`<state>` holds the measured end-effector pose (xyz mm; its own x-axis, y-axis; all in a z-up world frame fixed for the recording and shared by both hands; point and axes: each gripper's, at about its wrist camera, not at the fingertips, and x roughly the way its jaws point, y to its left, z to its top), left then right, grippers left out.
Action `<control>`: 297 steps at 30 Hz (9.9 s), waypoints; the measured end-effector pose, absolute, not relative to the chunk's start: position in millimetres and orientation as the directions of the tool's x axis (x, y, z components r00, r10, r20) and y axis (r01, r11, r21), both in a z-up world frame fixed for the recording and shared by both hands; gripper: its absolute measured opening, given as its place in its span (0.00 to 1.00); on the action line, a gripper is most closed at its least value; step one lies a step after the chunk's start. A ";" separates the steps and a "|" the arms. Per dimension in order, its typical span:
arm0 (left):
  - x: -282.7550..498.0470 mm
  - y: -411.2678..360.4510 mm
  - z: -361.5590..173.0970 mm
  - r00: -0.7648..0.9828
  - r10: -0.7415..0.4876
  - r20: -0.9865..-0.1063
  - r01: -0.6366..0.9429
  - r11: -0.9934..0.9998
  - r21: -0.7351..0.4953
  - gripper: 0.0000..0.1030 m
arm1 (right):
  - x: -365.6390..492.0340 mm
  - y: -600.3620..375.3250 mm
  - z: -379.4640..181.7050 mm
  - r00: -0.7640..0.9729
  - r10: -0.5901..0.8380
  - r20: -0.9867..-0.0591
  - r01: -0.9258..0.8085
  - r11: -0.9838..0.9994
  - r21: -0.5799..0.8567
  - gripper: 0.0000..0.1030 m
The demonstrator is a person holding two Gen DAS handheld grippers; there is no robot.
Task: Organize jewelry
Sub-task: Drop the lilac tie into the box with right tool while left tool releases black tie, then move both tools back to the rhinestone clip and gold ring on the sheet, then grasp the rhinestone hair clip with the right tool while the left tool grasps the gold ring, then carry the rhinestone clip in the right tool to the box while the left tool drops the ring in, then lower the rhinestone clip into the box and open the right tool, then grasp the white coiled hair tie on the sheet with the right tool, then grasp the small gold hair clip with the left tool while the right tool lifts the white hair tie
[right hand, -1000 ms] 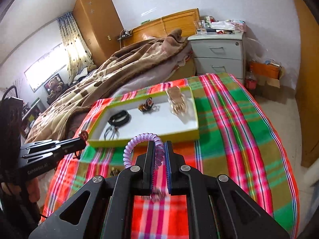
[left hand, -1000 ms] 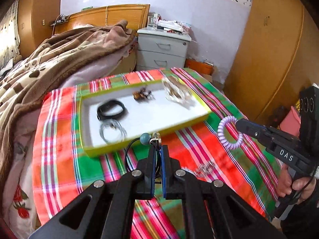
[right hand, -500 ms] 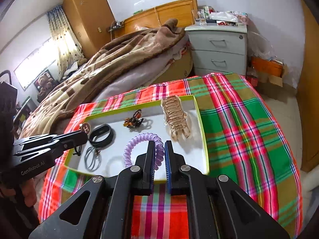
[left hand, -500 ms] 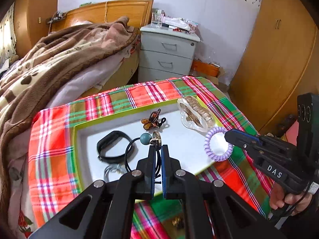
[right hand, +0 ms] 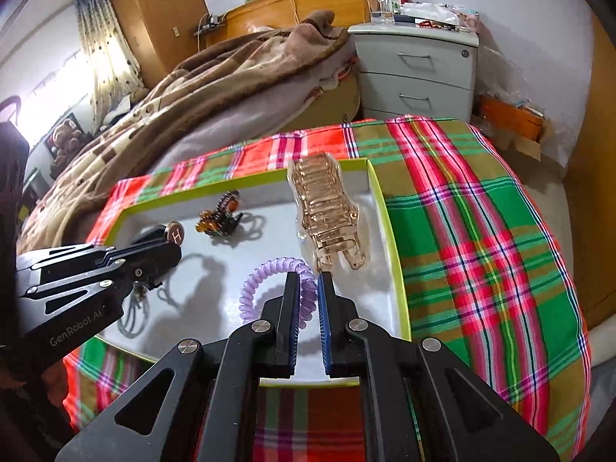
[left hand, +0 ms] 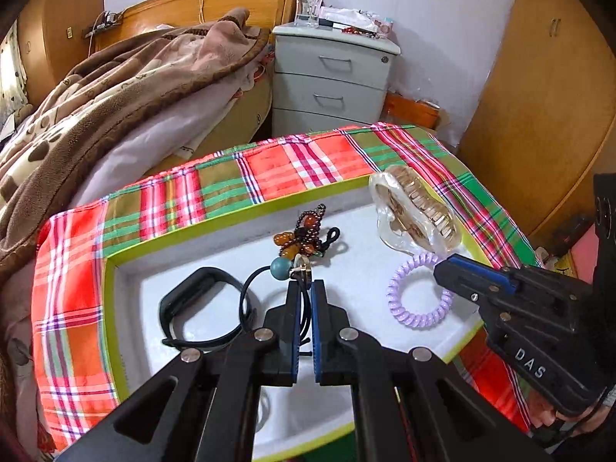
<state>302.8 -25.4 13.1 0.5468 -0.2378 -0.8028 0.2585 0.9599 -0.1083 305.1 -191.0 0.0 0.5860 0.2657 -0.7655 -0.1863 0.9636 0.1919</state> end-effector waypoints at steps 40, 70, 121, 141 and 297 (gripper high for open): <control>270.7 -7.3 32.6 0.556 -0.285 -0.781 0.243 0.954 -0.175 0.34 | 265.1 -204.9 23.3 0.620 0.339 -0.708 -0.233 0.941 0.246 0.24; 153.7 55.6 14.6 0.559 -0.251 -0.790 0.096 0.966 -0.239 0.35 | 171.4 -181.9 -20.6 0.405 0.471 -0.784 -0.688 0.722 0.078 0.43; 128.2 -0.9 -21.8 0.509 -0.149 -0.847 0.168 0.983 -0.073 0.22 | 148.9 -220.1 -4.0 0.562 0.429 -0.707 -0.475 0.867 0.149 0.38; 132.0 26.0 13.0 0.591 -0.136 -0.795 0.117 0.990 -0.082 0.22 | 159.8 -199.4 19.3 0.595 0.428 -0.680 -0.478 0.869 0.129 0.38; 169.0 -30.2 -19.9 0.505 -0.293 -0.812 0.273 0.946 -0.172 0.42 | 154.3 -219.4 -2.3 0.597 0.300 -0.744 -0.257 0.950 0.177 0.09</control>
<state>169.0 -30.2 -19.9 0.5046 -0.2934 -0.8119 0.2730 0.9464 -0.1724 154.3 -219.4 -2.3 0.5968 0.2998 -0.7443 -0.2570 0.9501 0.1766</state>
